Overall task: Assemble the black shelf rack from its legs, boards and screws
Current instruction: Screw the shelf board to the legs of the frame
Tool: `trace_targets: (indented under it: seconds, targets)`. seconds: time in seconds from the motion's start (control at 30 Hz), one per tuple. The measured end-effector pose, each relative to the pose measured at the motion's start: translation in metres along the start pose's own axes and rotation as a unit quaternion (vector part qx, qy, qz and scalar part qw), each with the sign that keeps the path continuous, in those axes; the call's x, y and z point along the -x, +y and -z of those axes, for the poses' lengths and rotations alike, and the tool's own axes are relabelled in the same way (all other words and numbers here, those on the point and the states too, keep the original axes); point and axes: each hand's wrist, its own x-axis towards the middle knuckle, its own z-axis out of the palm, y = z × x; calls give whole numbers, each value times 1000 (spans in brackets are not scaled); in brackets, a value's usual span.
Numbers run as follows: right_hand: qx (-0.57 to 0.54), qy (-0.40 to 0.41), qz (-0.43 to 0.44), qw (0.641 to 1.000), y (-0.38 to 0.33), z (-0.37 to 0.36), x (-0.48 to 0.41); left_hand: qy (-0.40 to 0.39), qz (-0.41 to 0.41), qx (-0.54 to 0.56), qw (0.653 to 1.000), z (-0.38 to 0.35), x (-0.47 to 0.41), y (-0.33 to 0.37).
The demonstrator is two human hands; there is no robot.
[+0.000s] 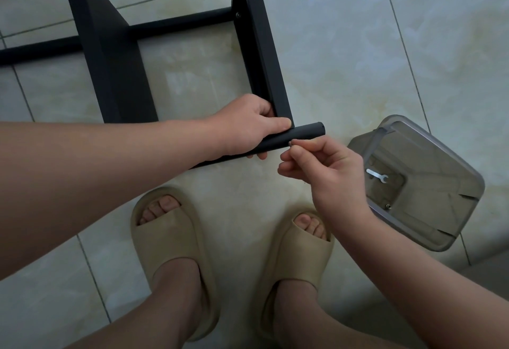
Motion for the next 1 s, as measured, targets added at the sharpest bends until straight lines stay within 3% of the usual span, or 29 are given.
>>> trace_targets:
  seconds: [0.2,0.37,0.6,0.77,0.83,1.0]
  targets:
    - [-29,0,-17,999,1,-1,1,3,-2,-5,1000,-2,0,0]
    - [203,-47,85,974,-1,10,-9,6,-1,-8,1000,-1,0,-1]
    - [35,-36,-9,999,-2,6,-7,3,-2,-5,1000,-1,1,-1]
    - [213,-29,86,973,1,6,-2,5,-5,-5,1000,-2,1,-2]
    - [227,-29,86,970,1,6,-1,4,-5,-3,1000,-2,1,-3]
    - [69,-20,0,997,-3,2,-6,4,-8,-2,1000,-2,1,-3]
